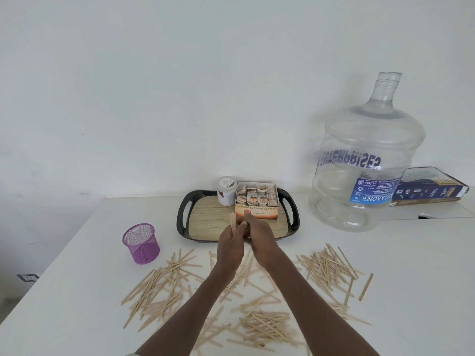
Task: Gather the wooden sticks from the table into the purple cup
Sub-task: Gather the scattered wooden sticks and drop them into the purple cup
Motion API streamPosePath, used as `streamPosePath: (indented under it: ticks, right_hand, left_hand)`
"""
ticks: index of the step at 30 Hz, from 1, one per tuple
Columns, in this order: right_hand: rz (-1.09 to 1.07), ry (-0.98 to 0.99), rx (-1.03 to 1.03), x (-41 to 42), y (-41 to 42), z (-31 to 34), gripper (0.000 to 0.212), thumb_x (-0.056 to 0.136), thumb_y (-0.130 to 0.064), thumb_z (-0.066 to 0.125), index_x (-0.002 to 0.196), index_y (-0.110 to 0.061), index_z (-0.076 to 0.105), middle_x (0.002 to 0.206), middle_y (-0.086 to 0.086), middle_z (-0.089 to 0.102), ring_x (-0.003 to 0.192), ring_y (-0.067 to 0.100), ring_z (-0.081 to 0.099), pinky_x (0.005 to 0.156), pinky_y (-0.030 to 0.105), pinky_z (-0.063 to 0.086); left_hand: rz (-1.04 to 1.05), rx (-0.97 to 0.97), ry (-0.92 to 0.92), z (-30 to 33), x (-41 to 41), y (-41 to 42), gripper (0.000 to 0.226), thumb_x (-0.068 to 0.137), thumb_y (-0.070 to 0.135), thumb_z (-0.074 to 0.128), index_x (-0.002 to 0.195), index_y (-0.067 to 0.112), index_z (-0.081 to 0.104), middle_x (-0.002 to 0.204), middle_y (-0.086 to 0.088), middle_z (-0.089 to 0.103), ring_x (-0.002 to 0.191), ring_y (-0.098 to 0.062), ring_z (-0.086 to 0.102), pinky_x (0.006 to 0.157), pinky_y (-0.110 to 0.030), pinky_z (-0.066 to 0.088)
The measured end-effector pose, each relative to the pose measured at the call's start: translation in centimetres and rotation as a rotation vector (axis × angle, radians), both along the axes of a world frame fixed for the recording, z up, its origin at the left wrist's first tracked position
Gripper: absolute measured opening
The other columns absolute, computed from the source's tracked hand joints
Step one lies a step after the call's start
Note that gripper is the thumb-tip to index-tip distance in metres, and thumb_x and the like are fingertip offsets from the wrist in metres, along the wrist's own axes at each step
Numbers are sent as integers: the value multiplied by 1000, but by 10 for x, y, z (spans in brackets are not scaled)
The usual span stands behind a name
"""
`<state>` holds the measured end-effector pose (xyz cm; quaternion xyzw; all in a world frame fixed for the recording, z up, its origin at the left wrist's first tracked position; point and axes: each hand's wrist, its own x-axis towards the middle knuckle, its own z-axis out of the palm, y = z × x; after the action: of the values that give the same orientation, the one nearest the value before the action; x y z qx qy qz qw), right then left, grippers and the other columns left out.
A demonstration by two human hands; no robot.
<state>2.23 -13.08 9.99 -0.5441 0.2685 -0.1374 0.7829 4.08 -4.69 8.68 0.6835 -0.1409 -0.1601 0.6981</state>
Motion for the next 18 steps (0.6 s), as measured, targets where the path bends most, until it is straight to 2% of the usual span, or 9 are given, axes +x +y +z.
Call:
streamPosePath:
  ticks: [2,5,8,13,18]
  right_hand:
    - [72,-17,-244,5,-9,9,30,98,-31,56,100,-7,74,93,11,75,84,19,70,78,33,55]
    - [224,-45,-539,7,-18,23,19,95,-20,62,107,-9,72,91,6,73,79,14,69,76,26,56]
    - [326,-17,-754,12,-19,33,21,92,-14,67,112,-8,71,96,11,74,82,19,72,83,31,60]
    - [420,13,-963,18,-9,40,17,87,-8,71,104,-6,74,89,10,76,77,20,74,81,29,60]
    - [517,57,-1152,23,6,46,13,81,-6,74,91,-11,79,79,-3,74,69,-4,63,72,8,49]
  left_hand:
    - [1,56,-54,-3,4,6,23,95,21,54,75,17,64,52,12,52,48,-5,43,48,-20,35]
    - [21,128,-72,-10,10,12,29,91,26,60,64,19,54,53,5,38,51,-13,32,48,-30,28]
    - [38,198,-110,-12,13,17,34,91,30,62,64,17,45,51,9,35,47,-7,29,48,-24,27]
    - [36,217,-161,-14,16,30,38,90,29,62,63,14,40,50,7,32,47,-7,26,42,-16,23]
    - [35,257,-184,-17,24,48,45,90,26,63,55,18,34,44,10,33,45,-6,28,44,-19,23]
